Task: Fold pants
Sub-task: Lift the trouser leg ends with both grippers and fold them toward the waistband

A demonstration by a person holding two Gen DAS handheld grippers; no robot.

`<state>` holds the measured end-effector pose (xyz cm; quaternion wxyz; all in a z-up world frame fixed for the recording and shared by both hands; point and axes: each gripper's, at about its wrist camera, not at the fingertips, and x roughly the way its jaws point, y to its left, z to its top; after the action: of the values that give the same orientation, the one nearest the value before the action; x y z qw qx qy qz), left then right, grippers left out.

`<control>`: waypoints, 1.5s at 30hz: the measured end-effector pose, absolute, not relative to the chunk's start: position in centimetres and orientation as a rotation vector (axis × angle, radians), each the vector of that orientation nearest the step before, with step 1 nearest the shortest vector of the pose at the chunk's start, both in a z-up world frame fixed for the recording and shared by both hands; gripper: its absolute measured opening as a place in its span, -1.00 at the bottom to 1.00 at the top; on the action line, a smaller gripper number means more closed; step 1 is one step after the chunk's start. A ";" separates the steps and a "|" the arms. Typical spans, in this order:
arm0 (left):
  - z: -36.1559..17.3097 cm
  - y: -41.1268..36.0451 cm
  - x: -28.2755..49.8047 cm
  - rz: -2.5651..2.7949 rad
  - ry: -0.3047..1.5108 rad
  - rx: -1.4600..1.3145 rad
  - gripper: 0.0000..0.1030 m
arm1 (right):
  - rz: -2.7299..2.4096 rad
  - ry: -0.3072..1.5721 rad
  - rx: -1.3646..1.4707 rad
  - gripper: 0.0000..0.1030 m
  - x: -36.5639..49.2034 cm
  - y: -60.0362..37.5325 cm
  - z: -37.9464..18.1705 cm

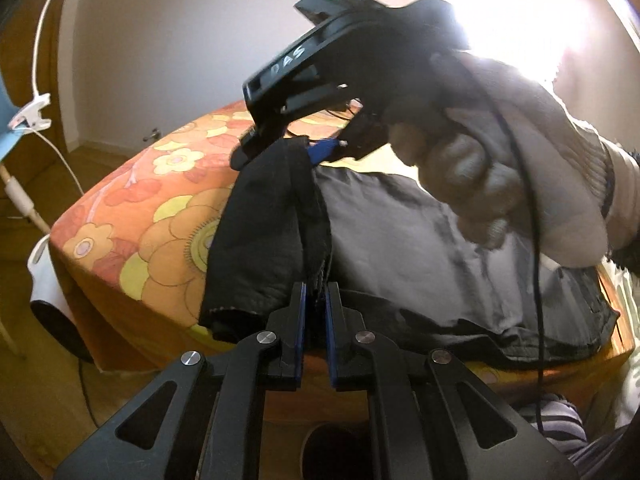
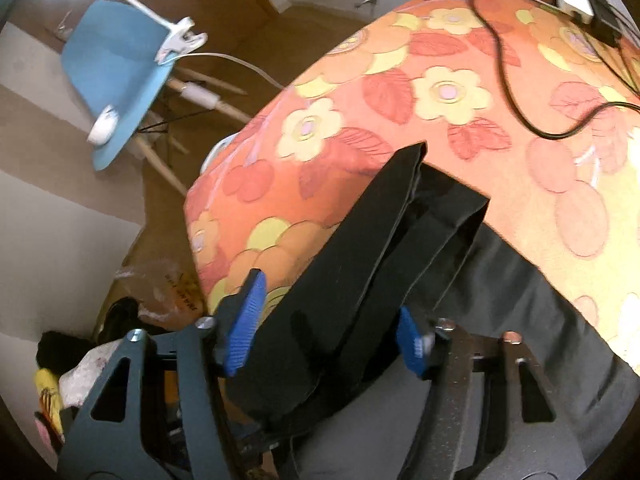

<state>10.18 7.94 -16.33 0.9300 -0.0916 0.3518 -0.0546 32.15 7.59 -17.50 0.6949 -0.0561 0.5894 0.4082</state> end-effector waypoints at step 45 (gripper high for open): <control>-16.2 6.7 8.7 0.147 0.527 0.147 -0.49 | 0.850 1.324 -0.099 -0.92 31.8 3.2 -16.9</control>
<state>8.75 6.69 -16.25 0.9601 0.0727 0.2601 0.0727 31.81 3.25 -16.87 0.7051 -0.0447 0.5956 0.3822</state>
